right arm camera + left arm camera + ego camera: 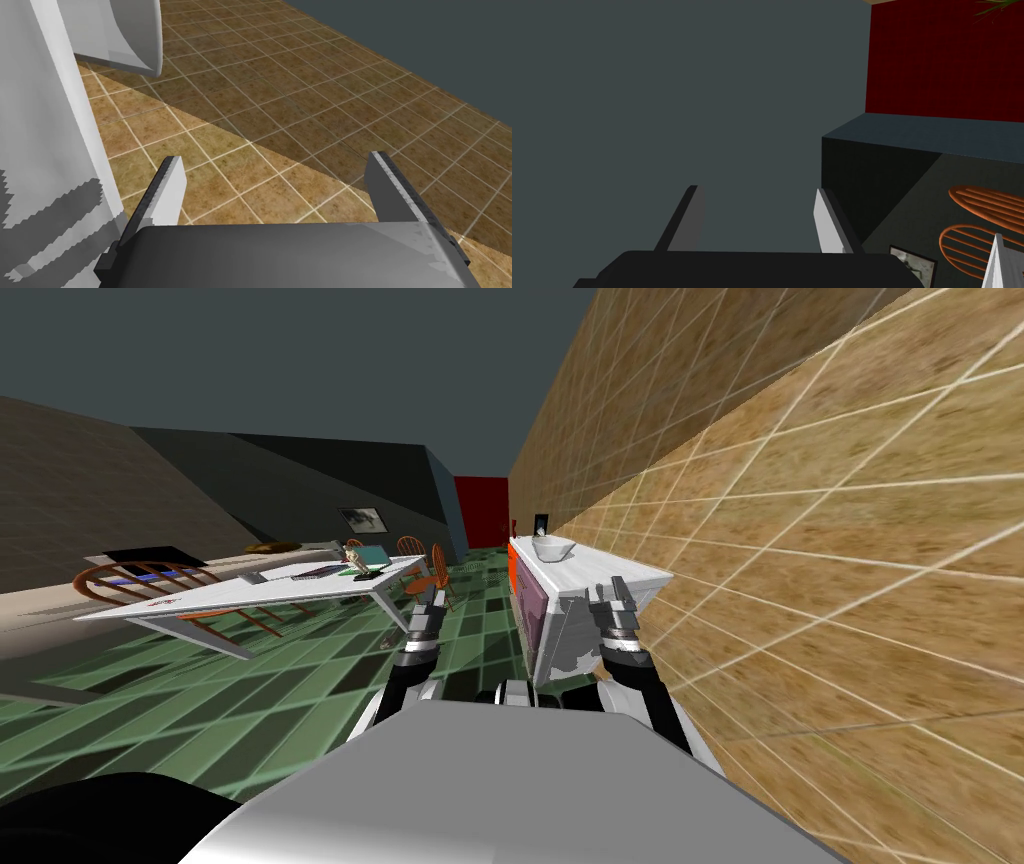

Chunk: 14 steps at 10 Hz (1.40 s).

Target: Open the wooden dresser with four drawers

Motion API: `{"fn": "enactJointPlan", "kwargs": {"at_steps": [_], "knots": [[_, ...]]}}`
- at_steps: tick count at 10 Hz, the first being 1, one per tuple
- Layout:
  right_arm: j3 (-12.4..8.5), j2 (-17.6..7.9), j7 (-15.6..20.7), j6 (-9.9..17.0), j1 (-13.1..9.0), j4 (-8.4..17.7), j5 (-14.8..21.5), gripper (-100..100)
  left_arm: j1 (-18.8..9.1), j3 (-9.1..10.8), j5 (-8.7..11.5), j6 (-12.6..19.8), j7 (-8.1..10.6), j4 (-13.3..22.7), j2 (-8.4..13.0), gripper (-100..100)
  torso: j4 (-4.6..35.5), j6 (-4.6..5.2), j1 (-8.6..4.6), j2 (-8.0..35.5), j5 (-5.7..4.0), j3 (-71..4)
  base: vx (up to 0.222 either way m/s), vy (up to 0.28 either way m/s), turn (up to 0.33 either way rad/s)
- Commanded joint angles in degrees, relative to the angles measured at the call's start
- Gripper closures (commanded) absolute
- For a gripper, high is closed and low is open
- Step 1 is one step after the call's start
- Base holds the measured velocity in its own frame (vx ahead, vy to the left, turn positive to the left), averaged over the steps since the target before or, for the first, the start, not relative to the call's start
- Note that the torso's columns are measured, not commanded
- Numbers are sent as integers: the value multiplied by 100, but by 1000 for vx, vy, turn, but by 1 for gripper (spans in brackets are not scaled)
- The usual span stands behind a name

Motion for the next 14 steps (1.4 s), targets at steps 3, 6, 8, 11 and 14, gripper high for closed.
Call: {"fn": "enactJointPlan", "kwargs": {"at_steps": [3, 6, 8, 11, 14], "knots": [[-82, -728, 149, -68, -13, 350, 350, -100, 0, -1, 0, 0, 0, 0, -1, 0, 8, 0, -2, 10, -1, -3, 12, 135, 53], [-158, -1203, 242, -123, -13, 595, 602, -100, 0, 0, 0, 0, 0, 0, 0, 0, 1, -11, -20, -5, -7, -12, 0, 80, 35], [-201, -1516, 291, -154, -14, 727, 740, -100, -1, 0, 0, 0, 0, 0, 0, 0, -17, -33, 32, -36, 2, -30, -4, 135, 44], [-293, -1999, 398, -223, -14, 1008, 1035, -100, 0, 0, 0, 0, 0, -1, 0, 0, -7, -11, -3, -32, -1, -31, 25, 130, 76], [-340, -2408, 456, -259, -15, 1155, 1190, -100, 0, 0, 0, 0, 0, 0, 0, 0, 12, 0, -20, 23, -7, 5, 25, 113, 44]]}}
